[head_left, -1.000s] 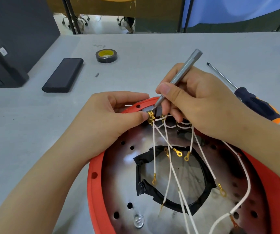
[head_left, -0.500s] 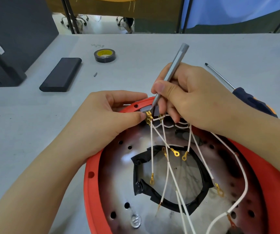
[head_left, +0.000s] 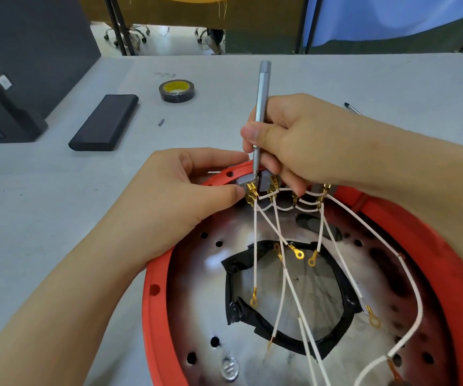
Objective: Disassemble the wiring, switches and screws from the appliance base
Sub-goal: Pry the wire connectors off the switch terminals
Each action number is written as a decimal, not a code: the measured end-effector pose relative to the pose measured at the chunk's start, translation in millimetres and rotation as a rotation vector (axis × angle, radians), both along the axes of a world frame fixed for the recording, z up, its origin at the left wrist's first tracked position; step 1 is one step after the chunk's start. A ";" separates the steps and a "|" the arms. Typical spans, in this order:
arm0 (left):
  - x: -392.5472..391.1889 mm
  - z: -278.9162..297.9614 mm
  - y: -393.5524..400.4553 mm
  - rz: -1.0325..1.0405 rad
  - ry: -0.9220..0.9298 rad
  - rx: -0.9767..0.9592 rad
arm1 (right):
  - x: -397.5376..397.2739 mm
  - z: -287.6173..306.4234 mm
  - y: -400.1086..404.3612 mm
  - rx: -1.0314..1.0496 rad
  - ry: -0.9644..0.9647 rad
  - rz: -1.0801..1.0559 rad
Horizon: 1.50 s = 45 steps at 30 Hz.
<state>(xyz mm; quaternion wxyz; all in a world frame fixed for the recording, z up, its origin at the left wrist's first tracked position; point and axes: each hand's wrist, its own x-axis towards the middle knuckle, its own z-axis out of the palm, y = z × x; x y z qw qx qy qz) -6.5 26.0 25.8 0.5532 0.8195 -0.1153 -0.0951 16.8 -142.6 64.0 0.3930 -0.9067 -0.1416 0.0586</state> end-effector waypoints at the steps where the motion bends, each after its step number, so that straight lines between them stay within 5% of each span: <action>1: 0.1 0.1 -0.1 -0.001 0.001 0.000 | 2.2 1.0 0.5 -0.020 0.013 0.007; 11: 1.1 -2.1 1.3 -0.017 -0.007 -0.028 | -14.3 -12.2 -11.0 0.248 -0.051 0.014; 30: 1.6 -3.3 1.2 -0.058 -0.037 -0.052 | -18.6 -16.5 -4.6 0.010 -0.338 0.117; 45: 2.5 -1.7 0.9 -0.038 -0.011 -0.060 | -3.1 -14.7 -0.5 0.155 -0.098 0.081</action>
